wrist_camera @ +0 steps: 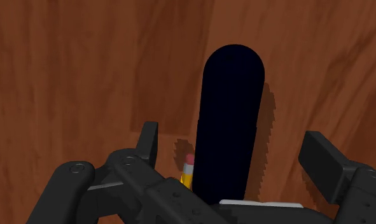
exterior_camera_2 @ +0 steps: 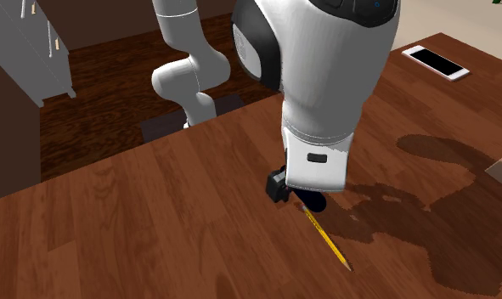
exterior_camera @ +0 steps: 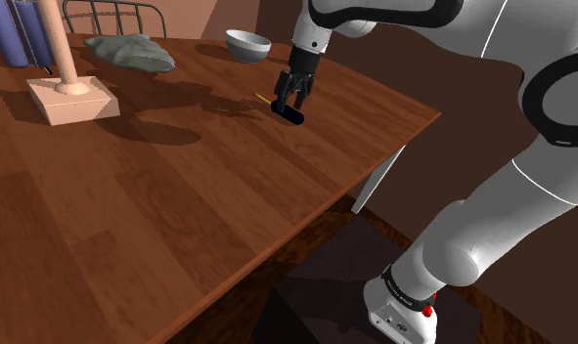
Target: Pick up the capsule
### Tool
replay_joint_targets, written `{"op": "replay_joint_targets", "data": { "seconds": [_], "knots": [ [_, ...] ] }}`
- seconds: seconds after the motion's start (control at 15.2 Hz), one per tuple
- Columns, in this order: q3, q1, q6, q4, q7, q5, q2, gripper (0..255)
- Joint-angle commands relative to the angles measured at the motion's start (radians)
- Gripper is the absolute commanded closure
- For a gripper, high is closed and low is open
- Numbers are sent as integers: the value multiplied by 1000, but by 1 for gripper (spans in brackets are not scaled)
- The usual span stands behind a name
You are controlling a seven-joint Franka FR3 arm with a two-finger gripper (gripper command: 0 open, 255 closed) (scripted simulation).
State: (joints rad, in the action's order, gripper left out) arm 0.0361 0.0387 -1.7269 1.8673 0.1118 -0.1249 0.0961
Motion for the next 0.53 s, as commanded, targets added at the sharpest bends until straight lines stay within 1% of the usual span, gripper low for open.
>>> {"op": "replay_joint_targets", "data": {
  "seconds": [0.0, 0.07, 0.46],
  "knots": [
    [-1, -1, -9, 9, 3, 0, 1, 0],
    [-1, -1, -8, 10, 3, 0, 2, 255],
    [-1, -1, -8, 10, 3, 0, 2, 255]
  ]
}}
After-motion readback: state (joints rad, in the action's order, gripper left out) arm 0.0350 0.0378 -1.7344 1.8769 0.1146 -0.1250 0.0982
